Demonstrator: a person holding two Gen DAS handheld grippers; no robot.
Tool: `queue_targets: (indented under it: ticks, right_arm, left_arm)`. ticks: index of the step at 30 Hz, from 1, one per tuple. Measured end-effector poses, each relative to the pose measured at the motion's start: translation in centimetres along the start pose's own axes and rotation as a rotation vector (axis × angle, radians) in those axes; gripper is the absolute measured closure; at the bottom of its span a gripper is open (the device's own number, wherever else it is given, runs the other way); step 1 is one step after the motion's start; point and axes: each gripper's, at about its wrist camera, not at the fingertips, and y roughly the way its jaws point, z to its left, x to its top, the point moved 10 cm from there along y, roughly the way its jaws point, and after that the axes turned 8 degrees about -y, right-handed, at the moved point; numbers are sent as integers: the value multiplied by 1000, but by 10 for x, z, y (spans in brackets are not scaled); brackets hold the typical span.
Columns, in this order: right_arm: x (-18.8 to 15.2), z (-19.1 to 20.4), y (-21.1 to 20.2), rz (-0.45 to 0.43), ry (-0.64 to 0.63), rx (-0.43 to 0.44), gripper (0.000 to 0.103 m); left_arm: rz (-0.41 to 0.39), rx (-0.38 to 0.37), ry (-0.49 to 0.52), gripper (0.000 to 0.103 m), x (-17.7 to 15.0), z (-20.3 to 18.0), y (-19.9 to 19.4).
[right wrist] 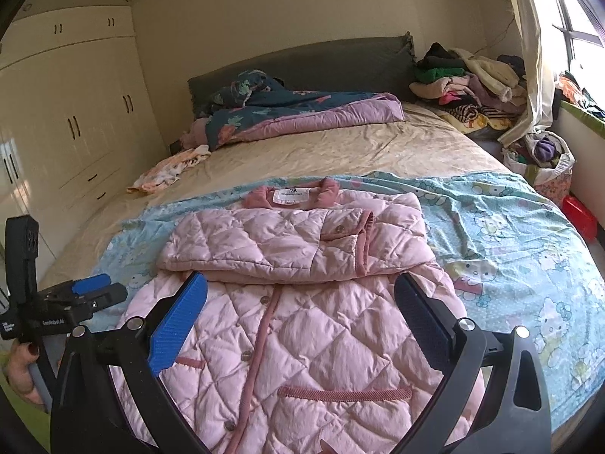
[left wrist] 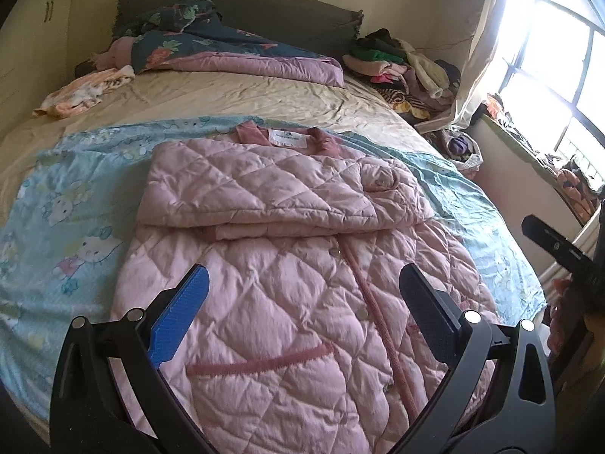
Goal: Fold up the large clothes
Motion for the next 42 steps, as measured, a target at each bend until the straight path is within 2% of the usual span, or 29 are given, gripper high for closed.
queue_targets:
  ticks: [11, 24, 42]
  right_arm:
    - [-11, 7, -13, 16, -34, 17, 4]
    - [-25, 2, -28, 31, -52, 5, 4]
    - [-58, -22, -34, 102, -50, -2, 4]
  left_arm:
    - [-13, 29, 24, 8, -16, -3, -24]
    - [3, 42, 20, 9, -42, -7, -32]
    - [49, 153, -25, 8, -78, 42, -32]
